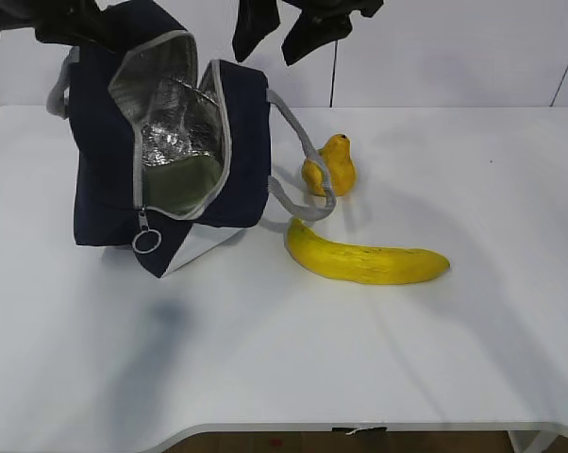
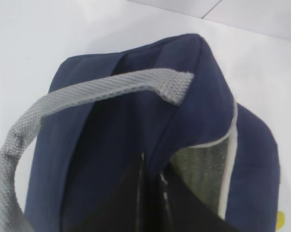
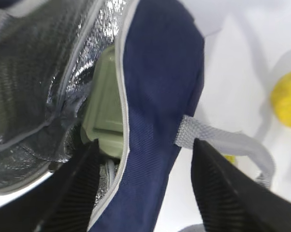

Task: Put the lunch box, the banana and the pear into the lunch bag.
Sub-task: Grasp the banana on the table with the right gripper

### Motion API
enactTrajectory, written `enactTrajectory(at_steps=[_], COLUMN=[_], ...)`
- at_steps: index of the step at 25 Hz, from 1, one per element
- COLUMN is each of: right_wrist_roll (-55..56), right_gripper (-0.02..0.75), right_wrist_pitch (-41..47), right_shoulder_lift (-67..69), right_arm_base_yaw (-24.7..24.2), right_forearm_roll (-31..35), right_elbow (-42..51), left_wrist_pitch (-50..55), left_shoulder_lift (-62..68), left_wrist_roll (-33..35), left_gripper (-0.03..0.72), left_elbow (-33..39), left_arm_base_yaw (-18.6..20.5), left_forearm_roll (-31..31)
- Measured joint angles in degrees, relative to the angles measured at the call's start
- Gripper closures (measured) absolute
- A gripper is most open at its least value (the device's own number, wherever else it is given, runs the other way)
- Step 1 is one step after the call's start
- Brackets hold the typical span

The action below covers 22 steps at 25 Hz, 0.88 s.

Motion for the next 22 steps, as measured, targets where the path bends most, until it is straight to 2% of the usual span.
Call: enactTrajectory(at_steps=[9, 22], right_wrist_roll=[0.65, 1.51], right_gripper=[0.264, 0.272], right_wrist_pitch=[0.13, 0.13], right_shoulder_lift=[3.98, 5.74], right_arm_base_yaw=[-0.31, -0.75], right_forearm_roll=[2.97, 2.88], right_elbow=[-0.23, -0.23], left_wrist_pitch=[1.42, 1.89], left_shoulder_lift=[0.0, 1.38], left_wrist_roll=[0.0, 0.0], left_gripper=[0.693, 0.694], left_elbow=[-0.1, -0.21], left_arm_base_yaw=[0.0, 0.0], left_forearm_roll=[4.15, 5.27])
